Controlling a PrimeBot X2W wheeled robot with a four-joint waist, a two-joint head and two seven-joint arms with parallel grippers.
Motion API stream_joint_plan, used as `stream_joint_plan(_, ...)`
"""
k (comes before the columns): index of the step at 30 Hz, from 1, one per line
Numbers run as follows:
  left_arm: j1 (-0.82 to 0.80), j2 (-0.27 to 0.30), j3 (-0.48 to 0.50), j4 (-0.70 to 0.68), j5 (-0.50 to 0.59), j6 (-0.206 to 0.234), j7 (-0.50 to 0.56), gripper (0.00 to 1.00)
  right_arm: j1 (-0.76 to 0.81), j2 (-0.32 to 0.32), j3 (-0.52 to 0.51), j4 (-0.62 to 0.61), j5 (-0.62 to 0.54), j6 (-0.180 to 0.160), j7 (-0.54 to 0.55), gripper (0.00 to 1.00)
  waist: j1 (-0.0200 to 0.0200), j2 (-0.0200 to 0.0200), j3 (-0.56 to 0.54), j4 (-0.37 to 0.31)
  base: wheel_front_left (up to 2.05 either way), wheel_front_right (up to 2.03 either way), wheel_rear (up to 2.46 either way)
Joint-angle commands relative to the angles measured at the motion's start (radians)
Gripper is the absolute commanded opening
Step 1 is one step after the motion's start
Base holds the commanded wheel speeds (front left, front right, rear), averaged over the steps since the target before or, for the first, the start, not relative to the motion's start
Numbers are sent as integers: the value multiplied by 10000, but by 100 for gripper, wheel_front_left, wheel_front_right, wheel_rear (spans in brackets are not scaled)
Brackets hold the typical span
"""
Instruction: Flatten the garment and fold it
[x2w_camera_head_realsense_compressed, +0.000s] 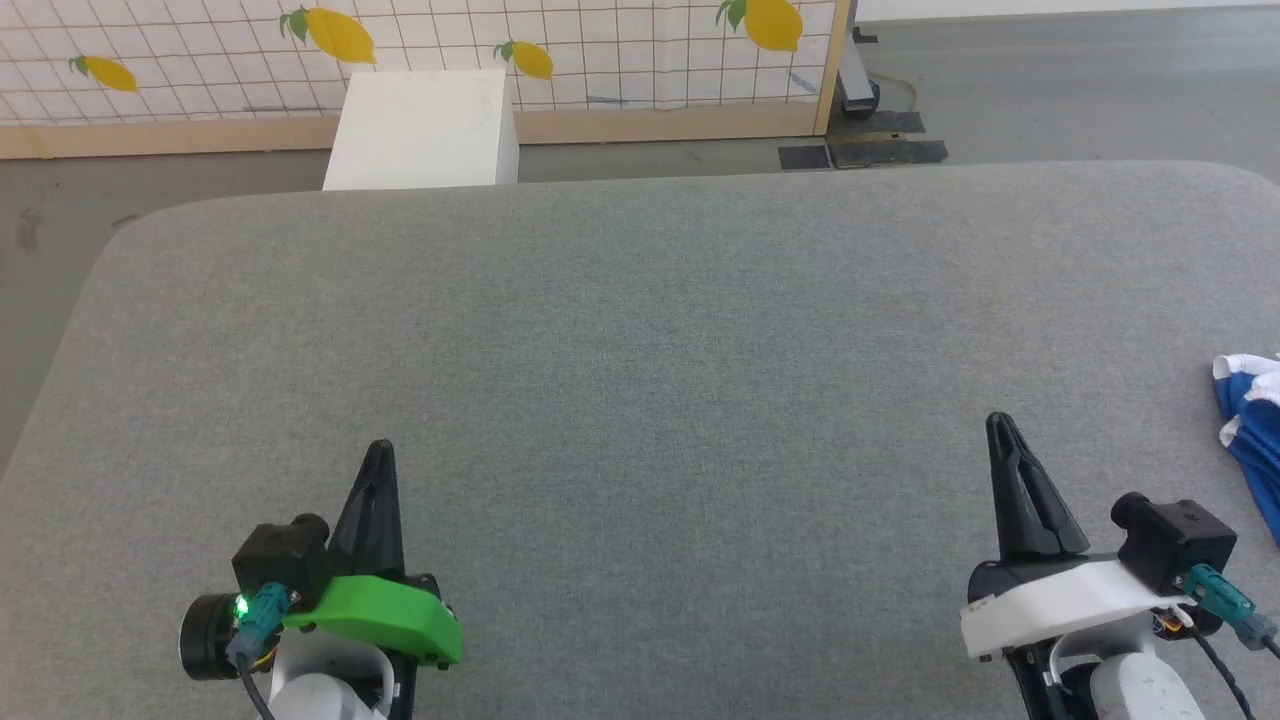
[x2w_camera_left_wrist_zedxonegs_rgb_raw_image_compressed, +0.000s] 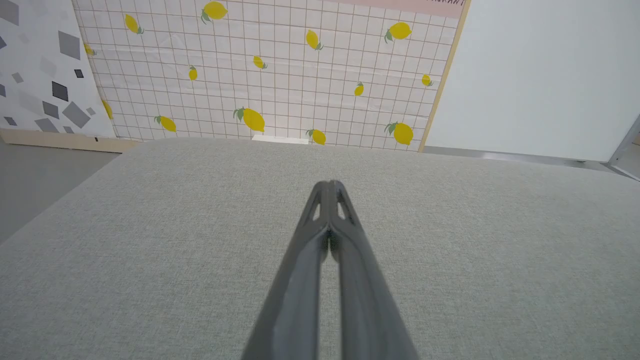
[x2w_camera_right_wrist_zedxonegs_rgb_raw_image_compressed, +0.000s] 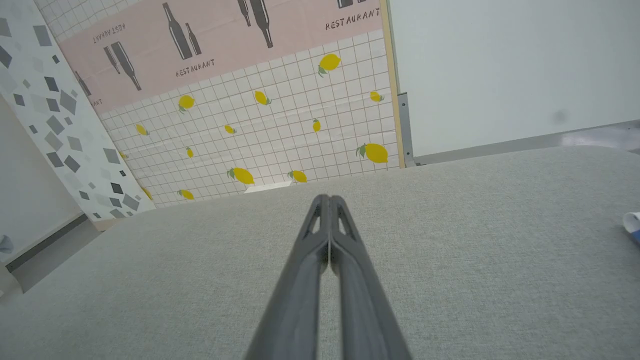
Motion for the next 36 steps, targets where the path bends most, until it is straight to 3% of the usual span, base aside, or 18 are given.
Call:
stream_joint_plan(1,67,-17,33,-80,177,19,88,0,60,0,-12,-98,-137,-1,51,0,1,0,-7,14,0,0,0)
stream_joint_plan(36,266,-71,151,-591,716,76,780,0,238,2,-64,-602,-965,-5,756,0,1,0,-126,276,0,0,0)
